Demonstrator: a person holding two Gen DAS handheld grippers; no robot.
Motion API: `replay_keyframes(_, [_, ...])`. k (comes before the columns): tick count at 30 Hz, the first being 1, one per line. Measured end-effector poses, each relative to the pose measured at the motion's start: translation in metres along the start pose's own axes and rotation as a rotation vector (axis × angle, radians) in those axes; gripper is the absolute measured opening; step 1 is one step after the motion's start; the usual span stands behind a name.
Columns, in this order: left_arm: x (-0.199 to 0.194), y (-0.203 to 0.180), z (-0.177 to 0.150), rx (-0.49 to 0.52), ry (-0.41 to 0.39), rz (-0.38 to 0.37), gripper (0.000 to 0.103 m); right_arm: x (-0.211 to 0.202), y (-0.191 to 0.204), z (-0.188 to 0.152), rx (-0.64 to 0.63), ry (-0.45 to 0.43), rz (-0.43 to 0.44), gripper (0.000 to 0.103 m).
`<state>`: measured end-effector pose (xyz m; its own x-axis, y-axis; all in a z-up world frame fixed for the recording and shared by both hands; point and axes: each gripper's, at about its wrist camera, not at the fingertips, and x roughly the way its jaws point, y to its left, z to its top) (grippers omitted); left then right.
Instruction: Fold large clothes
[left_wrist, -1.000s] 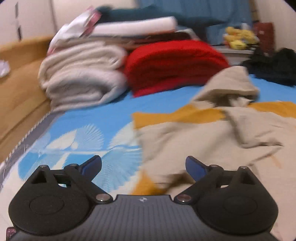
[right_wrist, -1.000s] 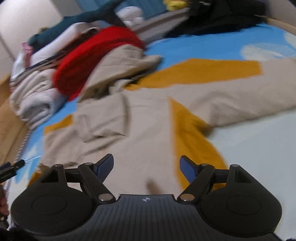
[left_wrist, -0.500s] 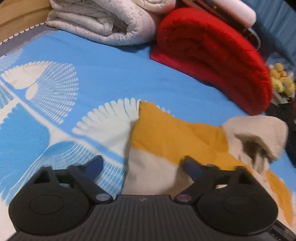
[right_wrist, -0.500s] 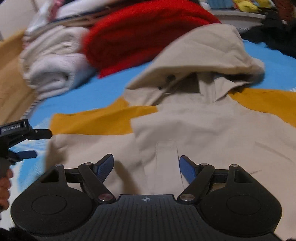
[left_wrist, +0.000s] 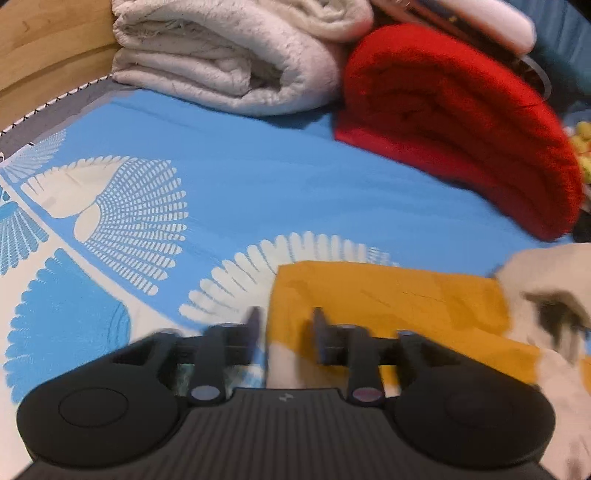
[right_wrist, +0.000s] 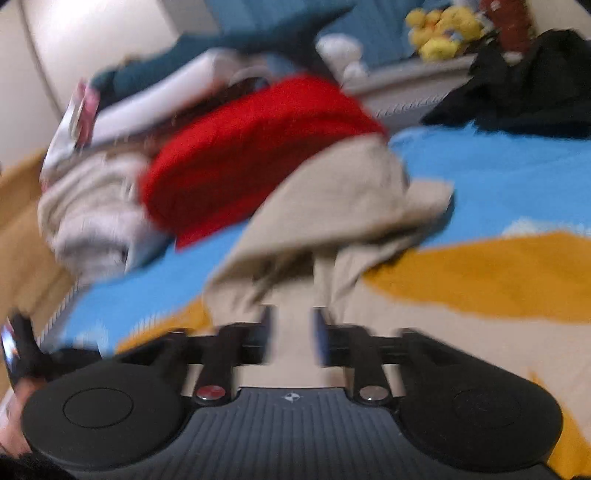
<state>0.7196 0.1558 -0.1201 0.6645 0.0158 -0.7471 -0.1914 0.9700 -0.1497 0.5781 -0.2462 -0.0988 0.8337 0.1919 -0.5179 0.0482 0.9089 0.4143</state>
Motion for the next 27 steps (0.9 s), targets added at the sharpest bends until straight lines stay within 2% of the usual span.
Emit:
replay_keyframes(1, [-0.009,-0.002,-0.005,0.029,0.001,-0.003,0.06,0.006,0.006,-0.008,-0.042,0.026,0.031,0.053])
replay_keyframes(3, [-0.032,-0.005,-0.021,0.103,-0.003,0.015,0.061,0.019,0.025,-0.027,-0.153,0.07,0.066,0.059])
replay_keyframes(5, [-0.051,-0.005,-0.044,0.166,-0.004,0.013,0.071,0.034,0.047,-0.049,-0.286,0.108,0.054,0.075])
replay_keyframes(7, [-0.06,-0.005,-0.066,0.225,0.003,0.014,0.081,0.05,0.067,-0.073,-0.421,0.133,0.012,0.078])
replay_keyframes(9, [-0.058,-0.008,-0.088,0.314,0.021,0.063,0.082,0.064,0.084,-0.095,-0.574,0.13,-0.045,0.082])
replay_keyframes(10, [-0.054,-0.008,-0.096,0.351,0.027,0.085,0.079,0.071,0.092,-0.103,-0.659,0.11,-0.088,0.084])
replay_keyframes(11, [-0.048,-0.009,-0.102,0.392,0.038,0.104,0.072,0.078,0.1,-0.111,-0.745,0.098,-0.127,0.083])
replay_keyframes(12, [-0.042,-0.009,-0.105,0.427,0.047,0.121,0.069,0.084,0.104,-0.116,-0.8,0.1,-0.139,0.076])
replay_keyframes(13, [-0.039,-0.006,-0.106,0.446,0.041,0.14,0.068,0.084,0.107,-0.118,-0.824,0.097,-0.128,0.046])
replay_keyframes(14, [-0.037,-0.002,-0.106,0.458,0.029,0.171,0.066,0.085,0.11,-0.116,-0.824,0.103,-0.129,0.039])
replay_keyframes(15, [-0.034,0.004,-0.105,0.47,0.024,0.205,0.065,0.081,0.113,-0.109,-0.791,0.092,-0.132,0.032])
replay_keyframes(17, [-0.029,0.023,-0.101,0.451,0.026,0.253,0.065,0.066,0.113,-0.088,-0.665,0.048,-0.077,0.028])
replay_keyframes(20, [-0.03,0.047,-0.092,0.361,0.049,0.188,0.065,0.031,0.093,-0.042,-0.332,-0.026,0.056,0.028])
replay_keyframes(23, [-0.029,0.047,-0.09,0.355,0.054,0.191,0.064,-0.012,0.041,-0.011,0.004,-0.134,0.131,0.028])
replay_keyframes(25, [-0.029,0.04,-0.092,0.378,0.044,0.195,0.064,-0.031,-0.008,-0.008,0.211,-0.176,0.107,0.029])
replay_keyframes(26, [-0.03,0.036,-0.092,0.387,0.041,0.19,0.064,-0.034,-0.032,-0.013,0.305,-0.171,0.063,0.03])
replay_keyframes(27, [-0.03,0.033,-0.093,0.394,0.037,0.185,0.064,-0.037,-0.058,-0.02,0.393,-0.151,-0.036,0.031])
